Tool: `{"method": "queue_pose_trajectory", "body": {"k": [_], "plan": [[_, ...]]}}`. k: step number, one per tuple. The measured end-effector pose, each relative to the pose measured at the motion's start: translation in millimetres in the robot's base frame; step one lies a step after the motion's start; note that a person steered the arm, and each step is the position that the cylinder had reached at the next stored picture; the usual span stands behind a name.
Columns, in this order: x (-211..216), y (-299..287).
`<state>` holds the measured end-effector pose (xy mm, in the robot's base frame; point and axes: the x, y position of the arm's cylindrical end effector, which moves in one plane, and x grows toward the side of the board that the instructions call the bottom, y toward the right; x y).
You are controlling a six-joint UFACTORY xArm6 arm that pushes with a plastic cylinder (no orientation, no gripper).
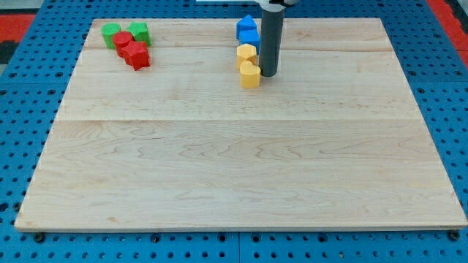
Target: Move green circle closer to the yellow heart
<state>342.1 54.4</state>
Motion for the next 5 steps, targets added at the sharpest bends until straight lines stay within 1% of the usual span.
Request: {"method": "queue_pose_trajectory", "body": {"k": [2, 3, 4, 5], "plan": [[3, -13], [25, 1], [90, 17], [100, -122]]}}
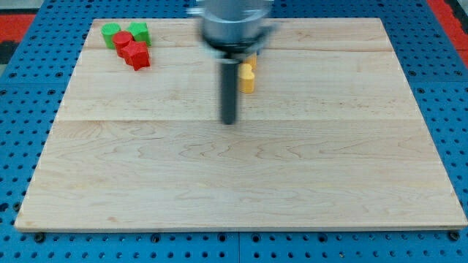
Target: Move green circle closer to the yellow heart
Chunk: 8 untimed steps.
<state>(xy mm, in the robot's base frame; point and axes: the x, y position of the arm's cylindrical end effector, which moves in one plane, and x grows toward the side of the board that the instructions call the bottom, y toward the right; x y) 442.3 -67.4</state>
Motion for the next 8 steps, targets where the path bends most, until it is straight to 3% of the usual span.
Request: {"method": "queue_pose_trajectory", "body": {"k": [1, 3, 4, 5, 6, 7, 8], "plan": [[-35, -129], [-188, -208], [-244, -198], [-202, -181], [-131, -160], [-102, -142], [-101, -148]]}}
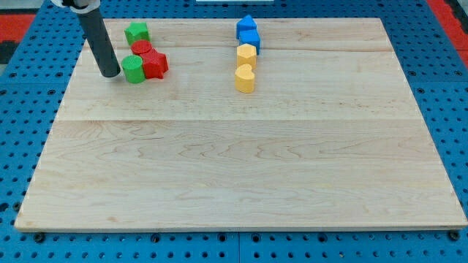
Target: Move green circle closer to the yellow heart
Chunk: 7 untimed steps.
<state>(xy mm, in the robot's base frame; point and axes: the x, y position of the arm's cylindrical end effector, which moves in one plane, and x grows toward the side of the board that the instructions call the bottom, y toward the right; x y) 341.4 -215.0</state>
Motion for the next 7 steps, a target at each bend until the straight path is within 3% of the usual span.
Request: {"method": "queue_pose_trajectory", "body": {"k": [1, 4, 6, 7], "plan": [[-31, -12], [59, 110], [66, 210], [99, 188]]}}
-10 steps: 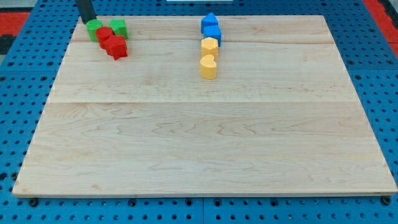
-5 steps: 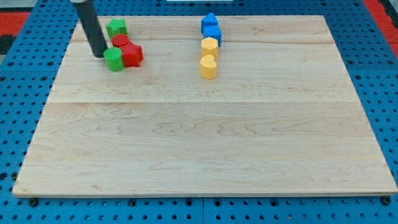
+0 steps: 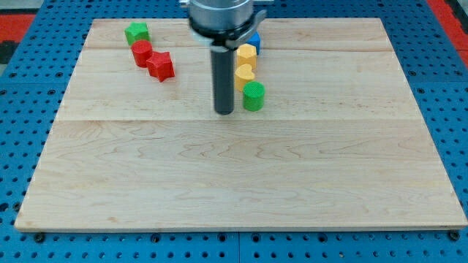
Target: Move green circle closer to the yellow heart
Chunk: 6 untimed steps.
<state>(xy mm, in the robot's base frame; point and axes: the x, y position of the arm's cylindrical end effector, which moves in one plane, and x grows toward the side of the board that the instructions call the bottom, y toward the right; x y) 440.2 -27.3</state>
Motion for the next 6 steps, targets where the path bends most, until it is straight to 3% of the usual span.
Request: {"method": "queue_pose_trajectory", "body": {"k": [1, 2, 3, 4, 6], "plan": [[19, 63], [-23, 96], [-43, 90], [-36, 69], [36, 42]]}}
